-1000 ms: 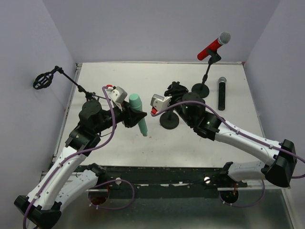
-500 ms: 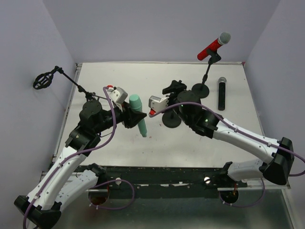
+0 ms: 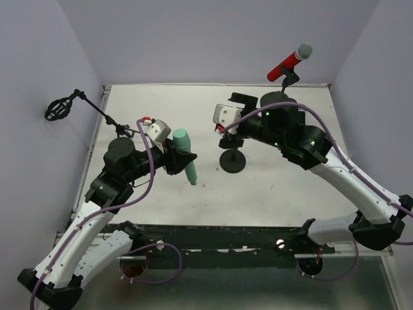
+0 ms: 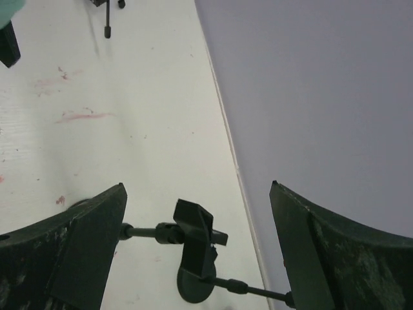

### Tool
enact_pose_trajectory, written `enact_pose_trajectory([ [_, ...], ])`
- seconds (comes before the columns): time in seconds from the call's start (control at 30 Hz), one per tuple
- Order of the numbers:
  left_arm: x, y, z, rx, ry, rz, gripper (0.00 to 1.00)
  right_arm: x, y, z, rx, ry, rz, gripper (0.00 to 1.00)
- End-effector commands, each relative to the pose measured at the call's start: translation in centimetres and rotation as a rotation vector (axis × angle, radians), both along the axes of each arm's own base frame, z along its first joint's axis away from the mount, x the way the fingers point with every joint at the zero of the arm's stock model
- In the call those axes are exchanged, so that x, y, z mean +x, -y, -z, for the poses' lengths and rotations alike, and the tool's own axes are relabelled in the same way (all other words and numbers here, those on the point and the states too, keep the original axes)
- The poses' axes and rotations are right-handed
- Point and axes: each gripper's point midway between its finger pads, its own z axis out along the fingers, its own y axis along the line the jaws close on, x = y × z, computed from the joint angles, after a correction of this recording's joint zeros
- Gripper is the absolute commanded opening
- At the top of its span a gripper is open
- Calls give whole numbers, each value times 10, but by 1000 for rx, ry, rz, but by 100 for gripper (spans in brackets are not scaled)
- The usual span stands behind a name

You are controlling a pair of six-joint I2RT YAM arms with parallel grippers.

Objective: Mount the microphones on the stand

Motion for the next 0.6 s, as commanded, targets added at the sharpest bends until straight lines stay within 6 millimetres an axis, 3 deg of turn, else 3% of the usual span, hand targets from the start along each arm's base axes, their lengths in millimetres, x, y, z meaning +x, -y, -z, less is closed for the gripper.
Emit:
enact_pose_trajectory([
  [0.0, -5, 0, -27, -2, 73, 31, 0, -23, 25, -9, 96, -215, -140, 100],
  [0.3, -2, 13, -49, 59, 138, 122, 0, 13, 95, 19, -52, -315, -179, 100],
  [0.43, -1, 15, -44, 67, 142, 140, 0, 31, 114, 45, -102, -417, -168, 100],
  [0.57, -2, 19, -41, 88, 172, 177, 0, 34, 120, 70, -123, -457, -233, 100],
])
